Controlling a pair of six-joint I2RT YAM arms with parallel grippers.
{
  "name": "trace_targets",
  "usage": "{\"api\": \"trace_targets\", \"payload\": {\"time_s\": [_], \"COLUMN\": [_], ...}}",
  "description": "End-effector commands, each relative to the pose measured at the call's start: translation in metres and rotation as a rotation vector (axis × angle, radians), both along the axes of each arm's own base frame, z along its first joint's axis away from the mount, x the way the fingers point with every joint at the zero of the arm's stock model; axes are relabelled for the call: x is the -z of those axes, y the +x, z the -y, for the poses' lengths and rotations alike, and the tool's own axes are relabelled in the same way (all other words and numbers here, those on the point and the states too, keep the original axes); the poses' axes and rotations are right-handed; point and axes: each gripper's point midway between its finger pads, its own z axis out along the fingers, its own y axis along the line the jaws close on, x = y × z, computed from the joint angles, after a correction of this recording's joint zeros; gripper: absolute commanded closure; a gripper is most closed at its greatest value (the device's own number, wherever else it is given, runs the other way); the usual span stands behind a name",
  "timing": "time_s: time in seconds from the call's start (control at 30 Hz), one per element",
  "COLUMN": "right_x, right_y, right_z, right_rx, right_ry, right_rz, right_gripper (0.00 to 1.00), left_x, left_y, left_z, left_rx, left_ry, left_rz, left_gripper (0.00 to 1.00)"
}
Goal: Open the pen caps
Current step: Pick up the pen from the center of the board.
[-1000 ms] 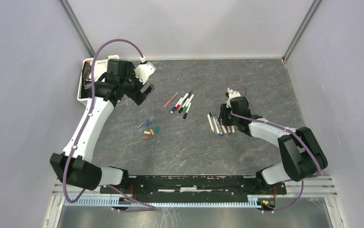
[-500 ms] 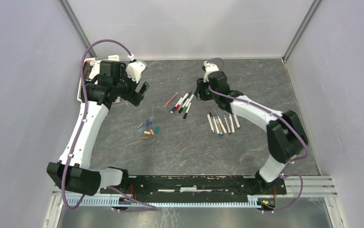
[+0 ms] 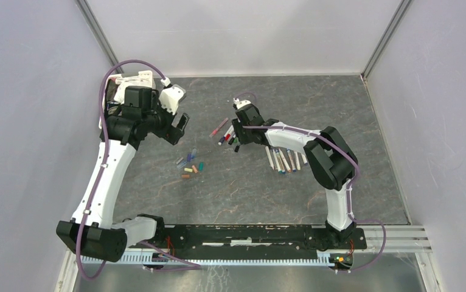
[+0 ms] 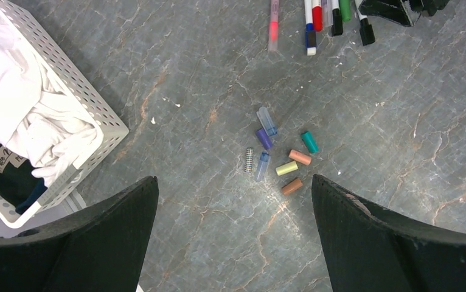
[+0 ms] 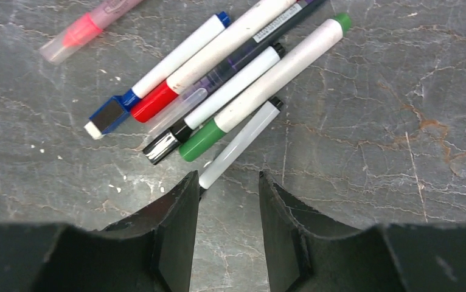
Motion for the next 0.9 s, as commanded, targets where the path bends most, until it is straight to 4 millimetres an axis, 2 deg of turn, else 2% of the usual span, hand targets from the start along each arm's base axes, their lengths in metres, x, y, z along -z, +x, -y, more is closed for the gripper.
{"api": "trace_targets", "payload": {"time_s": [0.0, 0.2, 0.47, 0.73, 0.87], "right_x": [-0.007, 0.009, 0.018, 0.008, 0.012], "right_y": [0.015, 0.016, 0.016, 0.018, 0.015], "right_z": [-0.003, 0.000, -0.003, 0.006, 0.018], "right_rx": [0.051, 0.068, 0.087, 0.101, 0.104], "right_ry": [-0.003, -0.025, -0.014, -0.050, -0.110], "right_rz": [0.043, 0.027, 0.014, 0.044, 0.036], "right_gripper": [0.55, 0.55, 0.58, 0.61, 0.64], "left_x": [-0.001, -0.003, 0.004, 0.009, 0.009], "left_y": [-0.009, -0.014, -0.016, -0.020, -0.023], "left_z": [0.004, 0.004, 0.005, 0.005, 0.007], "left_rx": [0.007, 0.012, 0.018, 0.032, 0.043], "left_ry": [-0.038, -0.037, -0.038, -0.033, -0.044], "left_rz": [-0.019, -0.012, -0.031, -0.046, -0.051], "left_gripper": [0.00, 0.00, 0.00, 0.02, 0.02]}}
